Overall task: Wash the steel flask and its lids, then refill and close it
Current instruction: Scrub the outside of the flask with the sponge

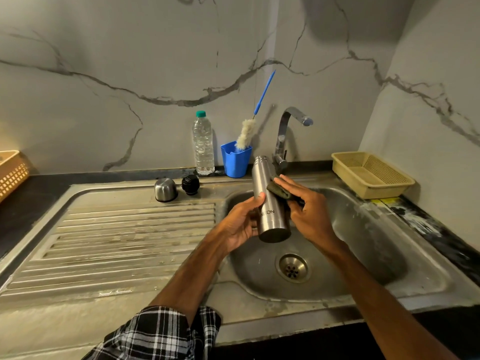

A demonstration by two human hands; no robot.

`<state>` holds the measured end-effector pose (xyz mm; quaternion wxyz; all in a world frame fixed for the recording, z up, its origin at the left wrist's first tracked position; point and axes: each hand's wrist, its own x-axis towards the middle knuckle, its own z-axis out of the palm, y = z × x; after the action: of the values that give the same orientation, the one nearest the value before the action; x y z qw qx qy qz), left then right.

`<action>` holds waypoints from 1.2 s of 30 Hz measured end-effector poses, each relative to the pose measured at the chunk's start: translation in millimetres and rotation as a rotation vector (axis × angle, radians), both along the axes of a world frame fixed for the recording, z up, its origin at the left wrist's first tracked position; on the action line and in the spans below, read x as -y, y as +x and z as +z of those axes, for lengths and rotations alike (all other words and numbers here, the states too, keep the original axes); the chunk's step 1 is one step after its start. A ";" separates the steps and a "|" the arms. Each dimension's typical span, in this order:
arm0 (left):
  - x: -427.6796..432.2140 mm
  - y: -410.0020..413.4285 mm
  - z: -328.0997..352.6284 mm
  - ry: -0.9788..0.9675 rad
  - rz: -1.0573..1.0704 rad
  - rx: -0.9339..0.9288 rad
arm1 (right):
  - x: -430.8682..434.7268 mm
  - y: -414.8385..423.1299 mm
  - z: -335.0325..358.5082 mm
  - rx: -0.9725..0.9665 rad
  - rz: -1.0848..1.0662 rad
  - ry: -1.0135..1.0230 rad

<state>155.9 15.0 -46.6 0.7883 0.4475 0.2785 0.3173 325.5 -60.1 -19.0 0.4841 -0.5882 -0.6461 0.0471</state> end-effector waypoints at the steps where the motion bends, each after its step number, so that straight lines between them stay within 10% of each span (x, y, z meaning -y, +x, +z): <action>1: -2.2 0.7 -1.0 -0.013 0.012 0.019 | 5.3 0.4 0.6 -0.013 -0.003 0.019; 11: -11.4 -3.1 -2.9 -0.010 0.116 0.077 | 62.8 -15.5 -21.1 0.314 0.197 0.150; 26: -0.3 -2.0 3.9 0.058 0.048 0.059 | 46.3 -15.0 -22.6 0.123 0.112 0.061; 31: -4.4 -3.0 0.7 0.070 0.040 0.066 | 53.2 -15.4 -20.8 0.362 0.288 0.170; 36: 2.8 -0.8 4.0 0.058 0.013 0.051 | 38.2 -8.4 -18.0 0.121 0.090 0.063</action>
<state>155.1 12.3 -42.6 0.7797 0.4602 0.2519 0.3417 317.1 -98.3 -37.0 0.4600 -0.5449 -0.7009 0.0128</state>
